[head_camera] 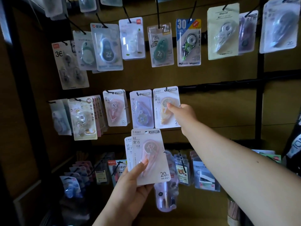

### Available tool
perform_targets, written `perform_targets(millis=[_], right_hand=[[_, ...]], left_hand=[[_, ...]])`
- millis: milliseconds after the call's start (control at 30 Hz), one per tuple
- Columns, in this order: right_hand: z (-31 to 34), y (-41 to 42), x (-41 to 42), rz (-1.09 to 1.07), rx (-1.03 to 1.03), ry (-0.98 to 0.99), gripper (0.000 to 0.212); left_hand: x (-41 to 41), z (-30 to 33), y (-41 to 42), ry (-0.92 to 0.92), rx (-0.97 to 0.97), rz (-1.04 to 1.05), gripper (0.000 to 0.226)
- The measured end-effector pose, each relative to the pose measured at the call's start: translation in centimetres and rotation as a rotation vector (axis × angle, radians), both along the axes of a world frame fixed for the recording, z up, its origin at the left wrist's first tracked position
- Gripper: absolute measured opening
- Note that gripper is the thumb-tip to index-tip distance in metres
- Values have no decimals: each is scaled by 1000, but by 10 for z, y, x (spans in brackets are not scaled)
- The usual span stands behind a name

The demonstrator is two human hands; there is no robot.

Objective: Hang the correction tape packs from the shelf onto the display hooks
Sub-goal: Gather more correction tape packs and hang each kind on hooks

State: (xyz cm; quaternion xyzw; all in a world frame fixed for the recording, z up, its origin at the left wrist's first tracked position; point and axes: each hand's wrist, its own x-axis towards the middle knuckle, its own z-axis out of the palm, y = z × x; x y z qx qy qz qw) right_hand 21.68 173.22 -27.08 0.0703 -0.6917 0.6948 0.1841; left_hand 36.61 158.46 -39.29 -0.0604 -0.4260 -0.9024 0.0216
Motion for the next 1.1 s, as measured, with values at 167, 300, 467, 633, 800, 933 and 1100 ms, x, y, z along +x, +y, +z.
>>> perform_targets(millis=[167,300,467,633,800,933,1100], right_hand=[[-6,-3,-12,-25,57,-63,53],[-25,0,-6,23,93,-156,75],[-60,11,15,66,99,-190,52],[-85,10,61,245,174,-180,64],[-91,5,85,362,155,-134,48],[-89,10,84,356,110,-106,33],[-72,22,76,295,-3,-58,24]], left_hand=[[-2,1,-4,0,6,17,54],[-2,0,-4,-8,12,37,54],[-1,1,-1,-18,5,45,56],[1,4,5,-8,-45,52,59],[3,7,14,30,-79,49,52],[4,6,18,25,-74,33,49],[3,6,17,-6,-36,57,43]])
